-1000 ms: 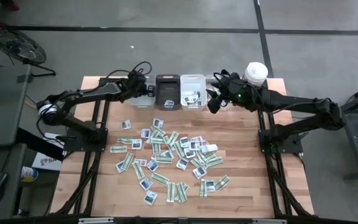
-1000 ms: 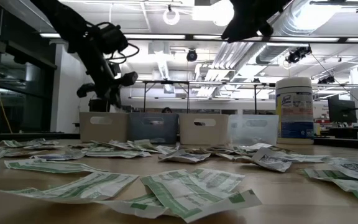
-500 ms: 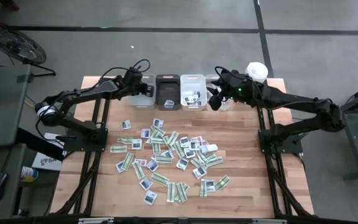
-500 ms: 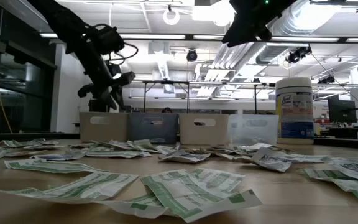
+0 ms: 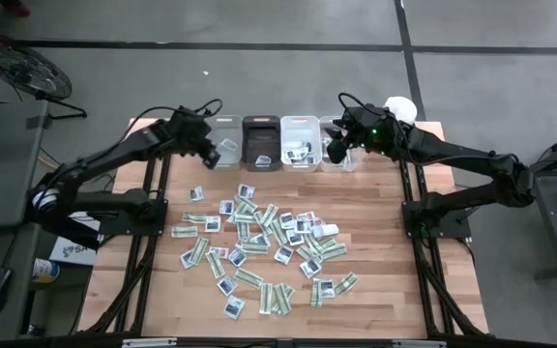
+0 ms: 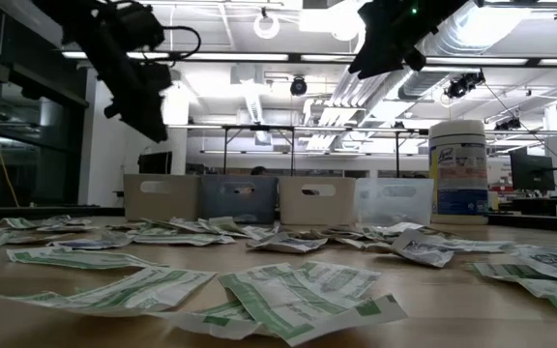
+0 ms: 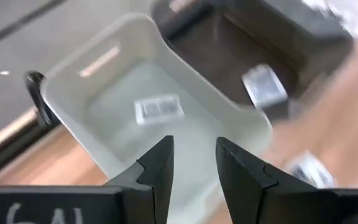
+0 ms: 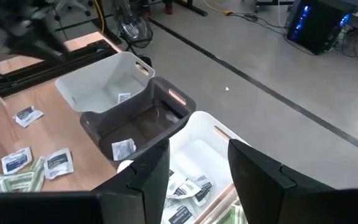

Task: Pick & Place First Aid Supplies
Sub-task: Put the black towelette pack into the white bin

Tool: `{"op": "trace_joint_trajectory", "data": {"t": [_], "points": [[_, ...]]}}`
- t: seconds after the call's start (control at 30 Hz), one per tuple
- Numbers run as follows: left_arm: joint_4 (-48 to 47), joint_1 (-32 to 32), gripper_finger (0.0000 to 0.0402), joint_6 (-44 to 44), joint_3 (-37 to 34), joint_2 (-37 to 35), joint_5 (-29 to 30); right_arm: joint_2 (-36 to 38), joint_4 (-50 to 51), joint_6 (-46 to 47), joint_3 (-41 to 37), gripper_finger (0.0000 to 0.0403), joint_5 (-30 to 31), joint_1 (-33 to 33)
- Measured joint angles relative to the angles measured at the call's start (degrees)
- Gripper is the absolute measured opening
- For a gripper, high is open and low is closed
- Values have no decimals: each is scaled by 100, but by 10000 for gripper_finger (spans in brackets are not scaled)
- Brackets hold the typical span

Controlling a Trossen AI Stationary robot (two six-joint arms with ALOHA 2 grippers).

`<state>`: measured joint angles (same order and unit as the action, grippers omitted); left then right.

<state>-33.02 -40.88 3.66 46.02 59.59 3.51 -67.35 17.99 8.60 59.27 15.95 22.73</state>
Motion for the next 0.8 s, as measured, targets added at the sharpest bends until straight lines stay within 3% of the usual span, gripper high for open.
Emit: {"op": "trace_joint_trajectory", "data": {"t": [0.23, 0.8], "points": [[-1204, 2, 117, -171, 0, -413, -234, -9, 59, -74, 0, 158, -5, 18], [-2262, 56, 117, -817, 0, -556, -1584, -11, 383, 40, 0, 157, -19, 12]]}}
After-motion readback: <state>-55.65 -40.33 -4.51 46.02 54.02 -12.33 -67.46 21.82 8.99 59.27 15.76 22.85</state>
